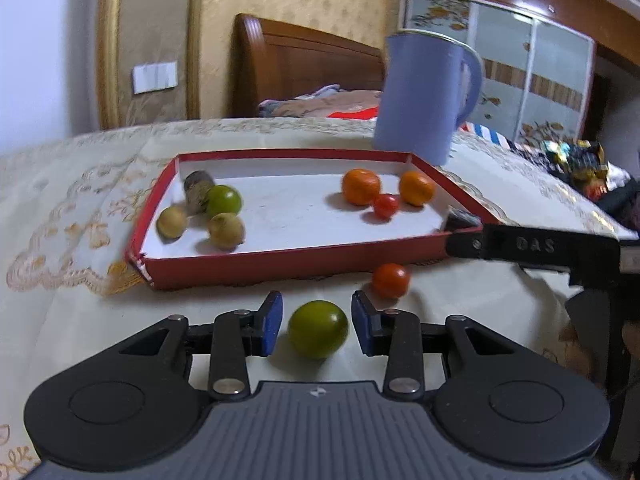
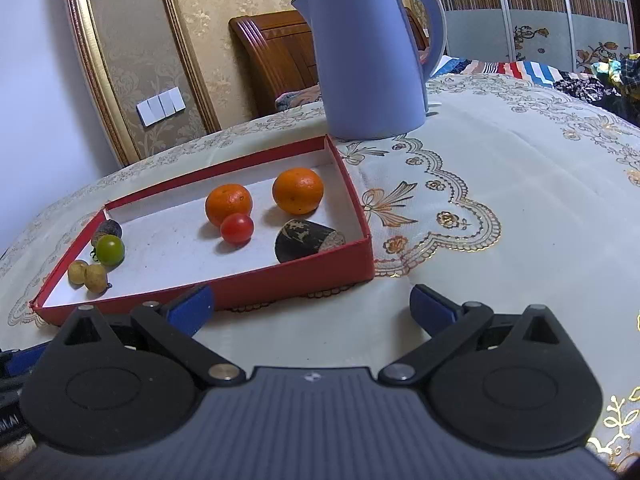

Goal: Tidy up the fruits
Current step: 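Close the left tool on the green tomato and lift it, then grasp the red cherry tomato with the right tool while the left tool holds the green tomato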

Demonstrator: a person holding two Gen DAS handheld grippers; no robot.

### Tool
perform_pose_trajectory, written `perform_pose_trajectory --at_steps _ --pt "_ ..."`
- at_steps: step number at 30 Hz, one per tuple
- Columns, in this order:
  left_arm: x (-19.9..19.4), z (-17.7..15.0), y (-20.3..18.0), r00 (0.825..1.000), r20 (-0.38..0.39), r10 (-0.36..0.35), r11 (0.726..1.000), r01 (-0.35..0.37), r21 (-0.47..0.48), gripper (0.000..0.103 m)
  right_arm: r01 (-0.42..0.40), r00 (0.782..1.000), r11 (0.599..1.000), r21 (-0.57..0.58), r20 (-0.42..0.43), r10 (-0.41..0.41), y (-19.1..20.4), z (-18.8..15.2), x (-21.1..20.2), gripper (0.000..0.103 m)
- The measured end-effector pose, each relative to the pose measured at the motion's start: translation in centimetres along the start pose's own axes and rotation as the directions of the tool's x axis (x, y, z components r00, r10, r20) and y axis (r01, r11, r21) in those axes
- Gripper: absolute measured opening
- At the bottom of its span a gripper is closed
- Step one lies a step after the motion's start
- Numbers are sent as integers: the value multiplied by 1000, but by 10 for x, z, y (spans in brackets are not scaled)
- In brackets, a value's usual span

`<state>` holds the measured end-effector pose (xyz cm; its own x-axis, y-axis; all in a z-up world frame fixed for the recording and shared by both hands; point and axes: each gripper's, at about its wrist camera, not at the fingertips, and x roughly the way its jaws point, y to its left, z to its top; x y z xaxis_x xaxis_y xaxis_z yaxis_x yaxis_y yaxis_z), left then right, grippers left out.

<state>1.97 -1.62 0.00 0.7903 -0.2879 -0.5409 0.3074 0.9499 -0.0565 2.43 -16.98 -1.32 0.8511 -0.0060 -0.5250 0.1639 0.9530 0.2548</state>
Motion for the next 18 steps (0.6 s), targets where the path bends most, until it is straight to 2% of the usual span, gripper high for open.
perform_pose_trajectory --at_steps 6,8,9,14,18 --pt "13 -1 -4 998 -52 27 999 -26 25 39 0 1000 1000 -2 -3 0 0 0 0 103" --pt "12 -2 -2 998 -49 29 999 -29 18 38 -1 1000 1000 -2 -4 1 1 0 1 103" --pt "12 -3 -2 998 -51 29 999 -28 21 33 0 1000 1000 -3 -5 0 1 0 1 103" --pt "11 -4 -4 998 -47 38 999 -37 37 33 0 1000 1000 -11 -6 0 2 0 1 103" --pt "11 -2 5 993 -33 117 993 -117 -9 33 -2 1000 1000 -28 2 2 5 0 0 103"
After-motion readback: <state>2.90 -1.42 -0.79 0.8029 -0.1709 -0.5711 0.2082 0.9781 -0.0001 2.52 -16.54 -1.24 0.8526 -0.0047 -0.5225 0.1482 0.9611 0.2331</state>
